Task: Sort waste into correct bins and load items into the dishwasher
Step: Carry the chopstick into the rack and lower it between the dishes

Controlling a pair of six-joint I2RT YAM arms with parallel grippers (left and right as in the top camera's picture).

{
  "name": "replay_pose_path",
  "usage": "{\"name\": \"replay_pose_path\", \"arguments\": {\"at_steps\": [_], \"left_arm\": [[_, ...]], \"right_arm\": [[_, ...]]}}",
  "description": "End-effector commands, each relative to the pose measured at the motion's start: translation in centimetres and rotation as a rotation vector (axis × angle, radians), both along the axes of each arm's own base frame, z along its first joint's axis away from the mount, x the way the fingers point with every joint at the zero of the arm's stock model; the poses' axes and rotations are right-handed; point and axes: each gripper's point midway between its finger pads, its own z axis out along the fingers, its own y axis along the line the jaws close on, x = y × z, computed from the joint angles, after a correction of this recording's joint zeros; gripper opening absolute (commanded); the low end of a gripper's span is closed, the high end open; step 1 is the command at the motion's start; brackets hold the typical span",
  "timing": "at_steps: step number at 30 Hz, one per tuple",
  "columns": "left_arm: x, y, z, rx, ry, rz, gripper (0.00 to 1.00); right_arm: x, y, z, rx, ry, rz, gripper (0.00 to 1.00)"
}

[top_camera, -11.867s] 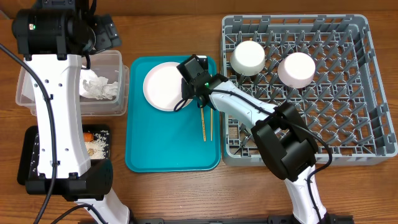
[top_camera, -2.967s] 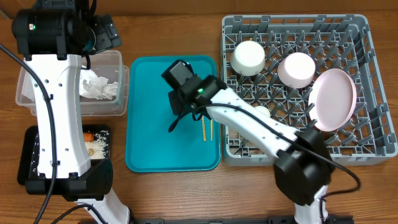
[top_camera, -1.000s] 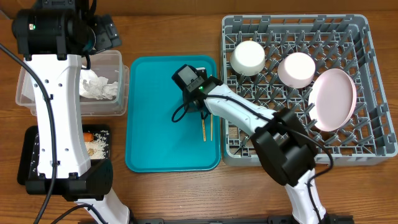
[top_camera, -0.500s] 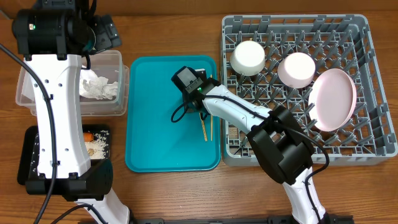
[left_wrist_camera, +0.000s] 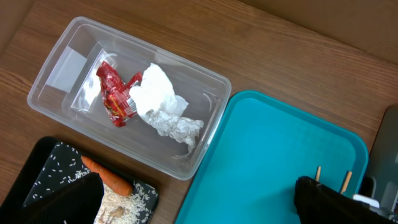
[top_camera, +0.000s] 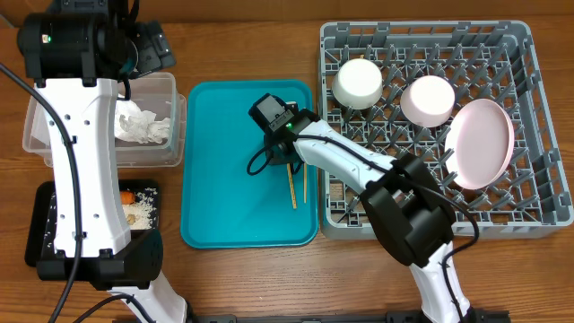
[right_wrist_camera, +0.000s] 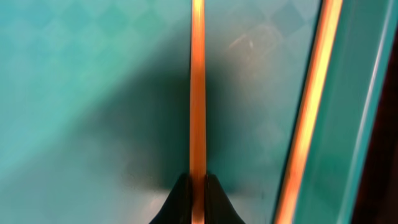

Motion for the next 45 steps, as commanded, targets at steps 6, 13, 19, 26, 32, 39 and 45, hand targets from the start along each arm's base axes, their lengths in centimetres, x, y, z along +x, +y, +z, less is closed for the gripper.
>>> {"name": "replay_pose_path", "arguments": {"at_steps": [6, 13, 19, 26, 32, 39, 45], "left_arm": [[-0.6, -0.1, 1.4, -0.013, -0.044, 0.011, 1.00], [-0.6, -0.1, 1.4, -0.013, -0.044, 0.011, 1.00], [-0.6, -0.1, 1.4, -0.013, -0.044, 0.011, 1.00], [-0.6, -0.1, 1.4, -0.013, -0.044, 0.011, 1.00], [-0.6, -0.1, 1.4, -0.013, -0.044, 0.011, 1.00], [-0.6, -0.1, 1.4, -0.013, -0.044, 0.011, 1.00], [-0.6, -0.1, 1.4, -0.013, -0.044, 0.011, 1.00]], "right_arm": [[-0.3, 0.5, 14.3, 0.157, -0.195, 0.095, 0.04], [-0.8, -5.9, 18.1, 0.040, -0.226, 0.070, 0.04], [-0.5, -12.8, 17.1, -0.062, -0.126, 0.004, 0.04], [0.8, -20.3, 16.7, -0.124, -0.072, -0.088, 0.04], [0.6, -24.8, 15.8, -0.156, -0.014, -0.143, 0.04], [-0.1, -27.6, 13.3, -0.169, 0.041, -0.196, 0.04], [-0.2, -27.5, 11.4, -0.163, 0.052, -0.147, 0.04]]}}
